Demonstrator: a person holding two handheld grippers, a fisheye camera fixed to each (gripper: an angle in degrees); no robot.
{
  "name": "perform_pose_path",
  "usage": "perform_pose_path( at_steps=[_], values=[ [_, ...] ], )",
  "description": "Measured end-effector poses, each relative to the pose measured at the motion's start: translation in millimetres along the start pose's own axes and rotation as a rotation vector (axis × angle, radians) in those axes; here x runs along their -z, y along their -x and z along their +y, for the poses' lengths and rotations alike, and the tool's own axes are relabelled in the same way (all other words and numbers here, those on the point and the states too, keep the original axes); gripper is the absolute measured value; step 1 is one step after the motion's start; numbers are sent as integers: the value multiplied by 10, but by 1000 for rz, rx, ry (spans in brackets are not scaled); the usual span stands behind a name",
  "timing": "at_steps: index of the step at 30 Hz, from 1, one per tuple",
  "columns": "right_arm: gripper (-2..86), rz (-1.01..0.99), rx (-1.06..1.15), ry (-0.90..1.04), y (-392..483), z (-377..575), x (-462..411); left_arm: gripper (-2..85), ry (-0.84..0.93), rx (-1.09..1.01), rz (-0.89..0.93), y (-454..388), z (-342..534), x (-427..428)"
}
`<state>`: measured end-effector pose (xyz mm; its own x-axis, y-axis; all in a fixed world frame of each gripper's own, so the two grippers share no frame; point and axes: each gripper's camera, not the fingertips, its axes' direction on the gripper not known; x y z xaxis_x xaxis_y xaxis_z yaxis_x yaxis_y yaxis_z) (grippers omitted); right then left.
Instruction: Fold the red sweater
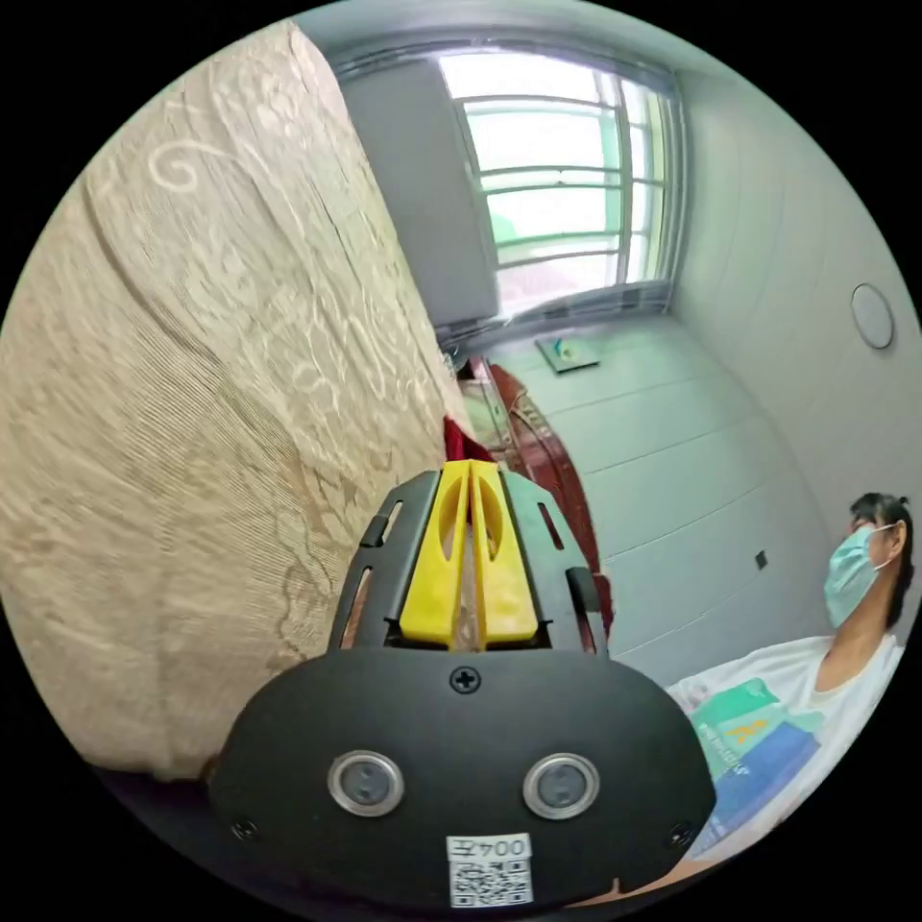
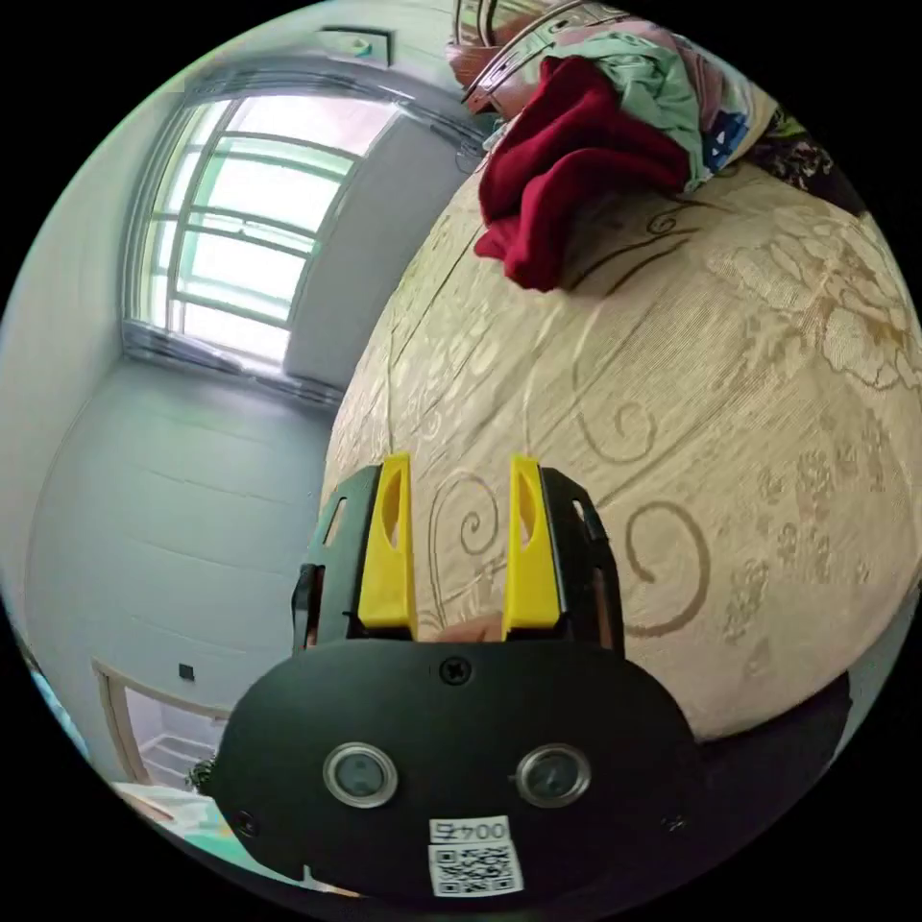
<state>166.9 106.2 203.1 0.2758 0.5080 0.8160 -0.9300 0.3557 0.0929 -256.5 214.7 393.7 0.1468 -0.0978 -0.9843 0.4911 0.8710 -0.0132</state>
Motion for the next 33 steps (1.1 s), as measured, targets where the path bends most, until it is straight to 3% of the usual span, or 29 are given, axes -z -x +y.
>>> perform_pose_path(
  at_steps=[7,10,13,17,22,24,26,29,33],
  values=[
    [168,141,-111,-47,-264,-1300,-98,7,195,-40,-257,241,226,-842],
    [82,103,-228,33,-471,-1651,-237,7,206,-30,-282,342,276,-982],
    [41,1,-135,11,-362,-1686,-161,7,207,-24,-274,447,327,-1080],
    [35,-61,5,-53,-40,-1040,267,7,206,-20,-253,573,381,-1179],
    [45,-129,226,170,327,548,623,6,198,-12,-245,697,451,-1306],
    [66,-28,222,313,215,1243,703,4,201,7,-227,730,462,-1330],
    [76,109,269,272,116,1543,919,3,214,16,-199,718,489,-1330],
    [97,165,350,195,109,1479,1241,3,165,-14,-101,581,627,-1247],
    [198,286,590,215,577,942,1028,3,117,-4,-15,451,888,-1206]
  ],
)
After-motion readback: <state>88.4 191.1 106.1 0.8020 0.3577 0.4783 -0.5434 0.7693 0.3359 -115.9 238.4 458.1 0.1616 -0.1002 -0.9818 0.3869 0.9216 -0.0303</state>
